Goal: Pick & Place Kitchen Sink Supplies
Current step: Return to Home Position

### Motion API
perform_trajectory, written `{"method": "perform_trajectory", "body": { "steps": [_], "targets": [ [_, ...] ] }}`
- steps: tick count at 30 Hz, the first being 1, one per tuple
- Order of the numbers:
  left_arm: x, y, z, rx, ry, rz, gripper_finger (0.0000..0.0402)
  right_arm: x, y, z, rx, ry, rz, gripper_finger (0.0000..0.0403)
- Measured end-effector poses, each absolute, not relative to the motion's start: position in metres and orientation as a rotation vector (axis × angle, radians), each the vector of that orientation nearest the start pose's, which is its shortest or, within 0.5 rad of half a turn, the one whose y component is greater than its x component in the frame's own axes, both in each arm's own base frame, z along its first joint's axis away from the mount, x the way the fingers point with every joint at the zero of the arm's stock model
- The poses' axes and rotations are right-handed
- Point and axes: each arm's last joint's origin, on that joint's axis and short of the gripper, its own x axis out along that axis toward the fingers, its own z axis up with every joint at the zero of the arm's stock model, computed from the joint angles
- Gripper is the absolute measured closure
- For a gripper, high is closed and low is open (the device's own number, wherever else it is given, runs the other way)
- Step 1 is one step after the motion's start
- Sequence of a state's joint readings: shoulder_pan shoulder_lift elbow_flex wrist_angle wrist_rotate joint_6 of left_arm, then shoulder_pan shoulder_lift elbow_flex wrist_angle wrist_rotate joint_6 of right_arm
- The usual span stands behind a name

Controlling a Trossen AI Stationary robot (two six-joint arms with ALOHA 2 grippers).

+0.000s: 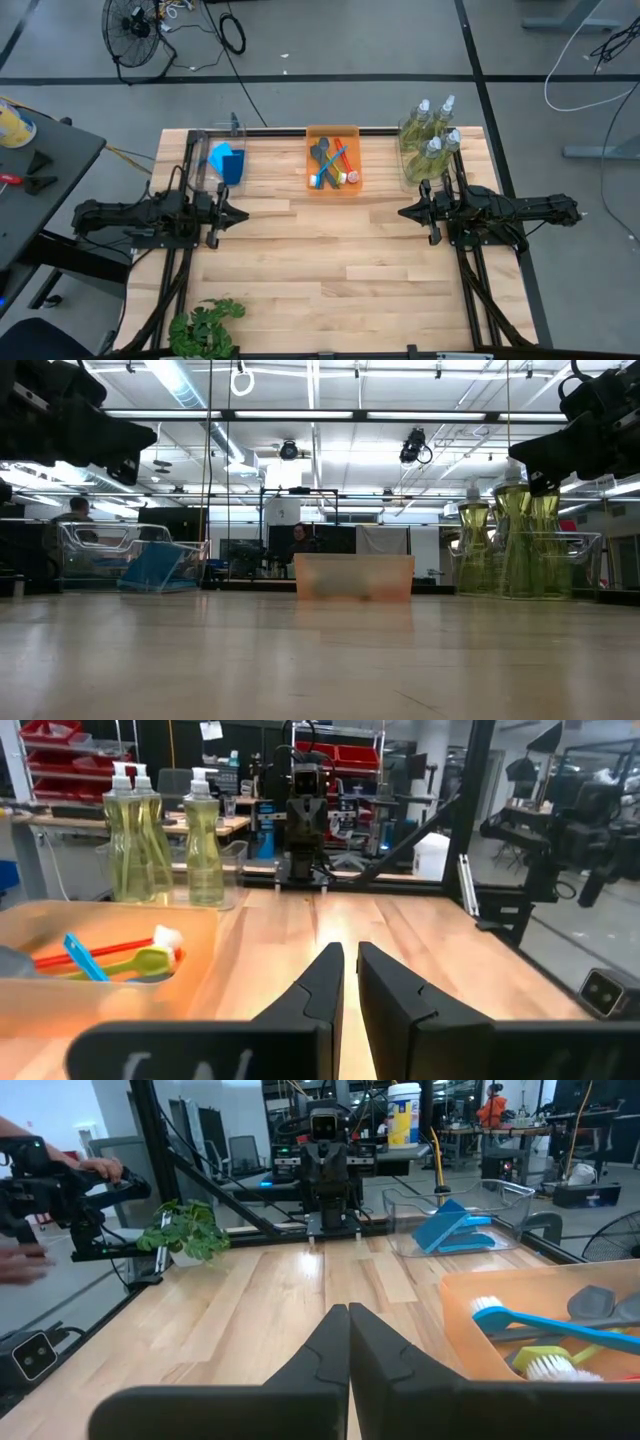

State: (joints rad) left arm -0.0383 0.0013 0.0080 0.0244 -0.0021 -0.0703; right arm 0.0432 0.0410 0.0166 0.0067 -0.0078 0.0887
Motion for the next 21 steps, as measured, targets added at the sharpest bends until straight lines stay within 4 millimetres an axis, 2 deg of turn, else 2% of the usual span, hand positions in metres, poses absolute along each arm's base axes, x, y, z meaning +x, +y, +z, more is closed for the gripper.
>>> {"method": "perform_trajectory", "body": {
  "steps": [10, 21],
  "targets": [
    [0.0974, -0.0039, 0.1707, -0.25, -0.05, -0.049, 0.0365, 0.0992, 0.0045, 0.1666, 0.088, 0.02, 0.05, 0.0399],
    [0.0974, -0.0038, 0.1713, -0.26, -0.056, -0.049, 0.0365, 0.0992, 0.0045, 0.1666, 0.088, 0.02, 0.05, 0.0399]
  ]
}}
